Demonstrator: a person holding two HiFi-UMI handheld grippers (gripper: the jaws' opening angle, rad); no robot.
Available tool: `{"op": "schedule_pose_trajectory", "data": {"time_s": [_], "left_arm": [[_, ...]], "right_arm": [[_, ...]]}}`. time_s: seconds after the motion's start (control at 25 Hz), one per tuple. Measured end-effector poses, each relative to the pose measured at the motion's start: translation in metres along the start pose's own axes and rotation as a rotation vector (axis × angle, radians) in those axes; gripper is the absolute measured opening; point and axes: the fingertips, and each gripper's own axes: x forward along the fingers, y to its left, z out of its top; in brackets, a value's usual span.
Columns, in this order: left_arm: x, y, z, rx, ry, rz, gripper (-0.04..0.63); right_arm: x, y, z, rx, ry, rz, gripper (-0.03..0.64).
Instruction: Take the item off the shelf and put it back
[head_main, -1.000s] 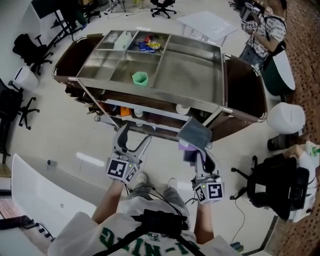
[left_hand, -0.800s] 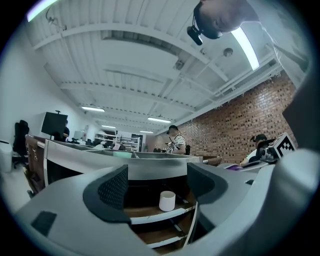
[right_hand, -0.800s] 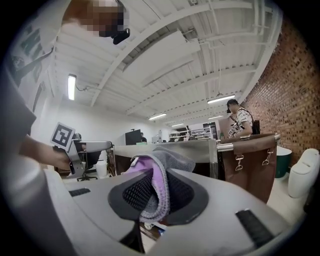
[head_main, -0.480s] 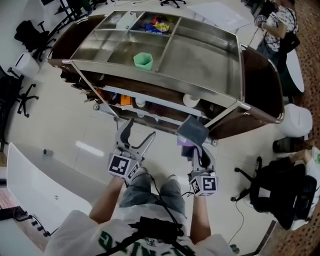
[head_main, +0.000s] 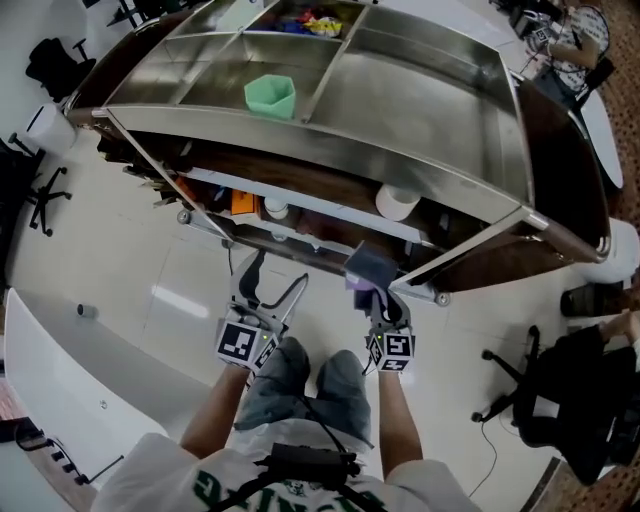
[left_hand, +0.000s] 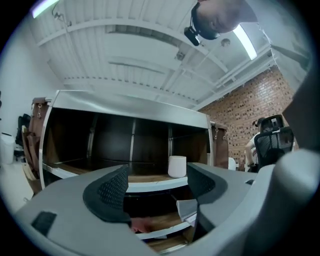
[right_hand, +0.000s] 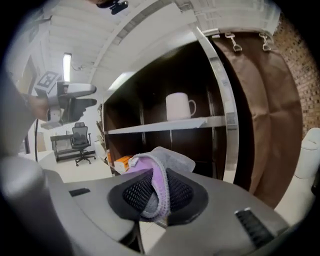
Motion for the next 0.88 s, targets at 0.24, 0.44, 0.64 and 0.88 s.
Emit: {"op": "schedule_pose_trajectory", "data": {"time_s": [0.24,0.44,0.64,0.88], "left_arm": [[0.004,0.016,-0.038,0.003,0.006,0.039,0.357],[0.008,0.026,-0.054,0.000,-0.007,0.055,0.357],[0.003,0.031,-0.049,0.020,-0.015,0.066,0.356],[-0.006,0.032,-0.023,-0.037,0.014,0.083,0.356]], "right_arm": [[0.109,-0.043,-0.050,0.035,0.032,-0.019,0.081],[0.181,-0.085,-0.076,0.083,0.086,-0.064,0.084],[0.222,-0.096,-0.112,0.098,0.212,-0.073,0.094],[0.213,-0.084,-0.122,0.185,0.263,-0.057,0.454]]}}
